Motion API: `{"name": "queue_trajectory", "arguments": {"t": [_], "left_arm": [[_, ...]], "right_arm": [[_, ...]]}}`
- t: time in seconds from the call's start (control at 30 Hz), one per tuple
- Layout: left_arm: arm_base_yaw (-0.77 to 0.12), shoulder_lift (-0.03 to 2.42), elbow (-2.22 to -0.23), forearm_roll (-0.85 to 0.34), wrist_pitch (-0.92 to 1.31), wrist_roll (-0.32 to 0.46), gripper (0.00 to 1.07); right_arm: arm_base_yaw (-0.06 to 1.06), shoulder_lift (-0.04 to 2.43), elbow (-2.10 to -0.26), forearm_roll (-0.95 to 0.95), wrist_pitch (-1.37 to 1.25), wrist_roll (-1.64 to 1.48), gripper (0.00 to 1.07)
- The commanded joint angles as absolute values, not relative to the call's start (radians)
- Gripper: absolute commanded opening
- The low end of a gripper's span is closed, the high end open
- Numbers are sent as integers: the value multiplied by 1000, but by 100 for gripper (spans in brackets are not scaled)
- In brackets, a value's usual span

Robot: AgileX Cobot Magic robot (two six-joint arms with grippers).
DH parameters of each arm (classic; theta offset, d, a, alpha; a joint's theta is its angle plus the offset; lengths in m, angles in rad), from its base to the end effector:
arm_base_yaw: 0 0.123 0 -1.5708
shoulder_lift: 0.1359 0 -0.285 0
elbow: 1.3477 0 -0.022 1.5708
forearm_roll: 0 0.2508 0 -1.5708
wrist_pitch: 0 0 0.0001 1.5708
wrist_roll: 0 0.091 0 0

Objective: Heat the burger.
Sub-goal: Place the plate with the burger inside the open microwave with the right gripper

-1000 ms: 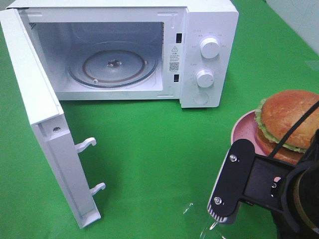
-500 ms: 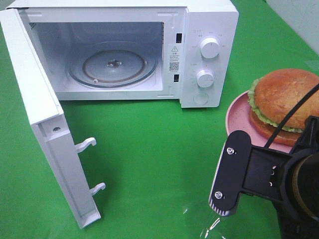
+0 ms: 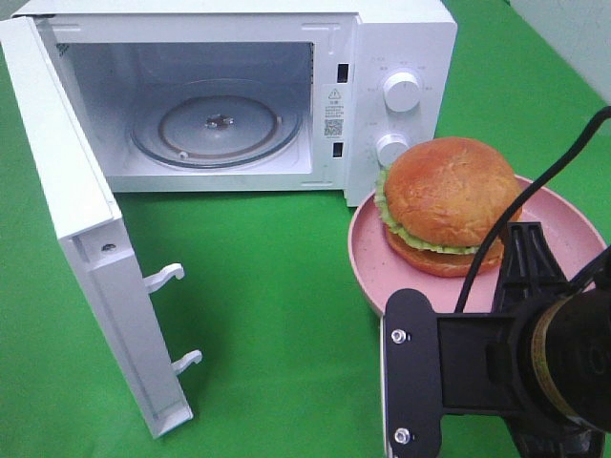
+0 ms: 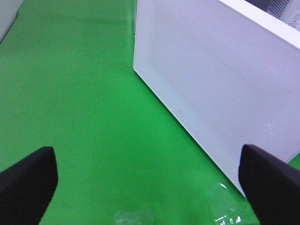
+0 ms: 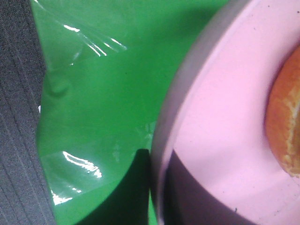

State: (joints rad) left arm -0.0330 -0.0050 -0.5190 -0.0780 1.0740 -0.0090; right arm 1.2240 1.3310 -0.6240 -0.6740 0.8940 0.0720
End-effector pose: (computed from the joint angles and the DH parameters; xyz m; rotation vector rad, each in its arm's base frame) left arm -0.0087 -0.0060 0.2816 0.0297 2.0330 -0.1195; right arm 0.1102 0.1744 0.2005 -1.9246 1.9278 -0.5478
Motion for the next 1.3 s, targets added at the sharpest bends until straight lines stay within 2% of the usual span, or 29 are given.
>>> {"name": "queue_trajectory", "arguments": {"t": [0.03, 0.57, 0.63, 0.7, 0.97, 1.03, 1.3], "left_arm": [[-32, -21, -516, -82, 1067, -8, 96], [-32, -21, -516, -82, 1067, -8, 96], [-32, -21, -516, -82, 1067, -8, 96], [-32, -21, -516, -82, 1067, -8, 96], [-32, -21, -516, -82, 1067, -8, 96], [-32, -21, -516, -82, 1067, -8, 96], [-32, -21, -516, -82, 1067, -8, 96]], "right_arm": [[1227, 1325, -625, -739, 874, 63, 0], [1210, 1325, -625, -809, 699, -75, 0], [1118, 1325, -625, -792, 627, -156, 0], [1080, 1325, -625, -786, 599, -221, 0], [999, 1325, -625, -767, 518, -408, 0], [948, 1325, -625, -734, 476, -518, 0], [857, 1329, -625, -649, 471, -779, 0]]}}
